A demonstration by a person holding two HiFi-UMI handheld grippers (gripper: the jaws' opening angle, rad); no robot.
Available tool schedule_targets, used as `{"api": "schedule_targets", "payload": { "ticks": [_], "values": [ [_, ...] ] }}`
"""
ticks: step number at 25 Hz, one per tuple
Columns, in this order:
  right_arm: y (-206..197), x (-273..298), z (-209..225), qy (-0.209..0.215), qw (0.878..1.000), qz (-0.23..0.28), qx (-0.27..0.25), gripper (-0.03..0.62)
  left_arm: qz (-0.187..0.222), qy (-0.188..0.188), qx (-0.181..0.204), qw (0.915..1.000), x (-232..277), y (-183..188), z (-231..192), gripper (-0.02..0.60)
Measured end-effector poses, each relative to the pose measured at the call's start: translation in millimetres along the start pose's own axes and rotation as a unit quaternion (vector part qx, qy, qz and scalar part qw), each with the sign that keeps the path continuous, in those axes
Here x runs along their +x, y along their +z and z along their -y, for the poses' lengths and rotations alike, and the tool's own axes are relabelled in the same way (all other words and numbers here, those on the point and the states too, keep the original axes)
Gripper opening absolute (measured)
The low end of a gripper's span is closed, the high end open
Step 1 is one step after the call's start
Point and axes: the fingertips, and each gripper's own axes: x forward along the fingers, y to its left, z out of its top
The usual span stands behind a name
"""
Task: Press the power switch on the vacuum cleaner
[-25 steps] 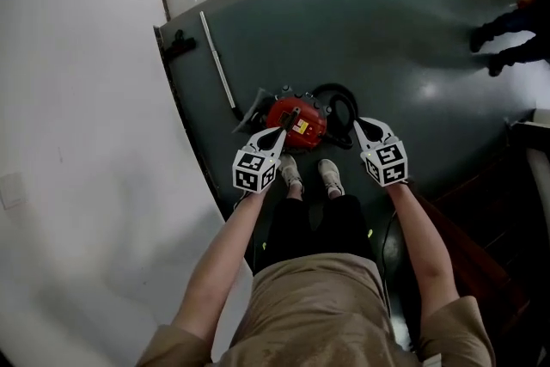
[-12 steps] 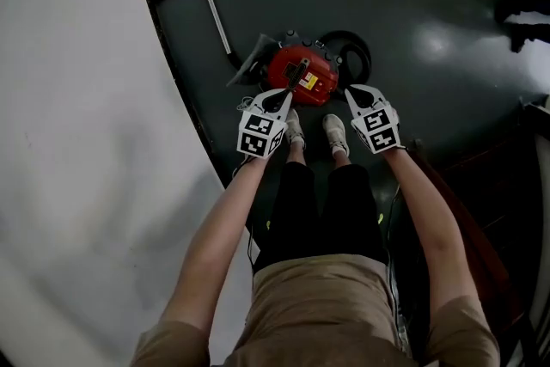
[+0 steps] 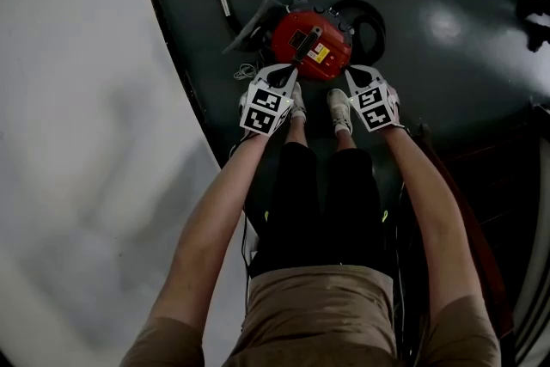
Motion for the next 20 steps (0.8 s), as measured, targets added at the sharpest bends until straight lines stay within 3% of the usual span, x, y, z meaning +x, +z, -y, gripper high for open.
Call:
{"api": "schedule_targets", "payload": {
  "ticks": [20],
  "values": [
    [-73.0,123.8,-4.3,0.008,0.997,-0.057,0.043,0.008,-0.058,-0.017,0.023,0.9979,86.4,-91.1,-3.1,0.006]
  ]
}}
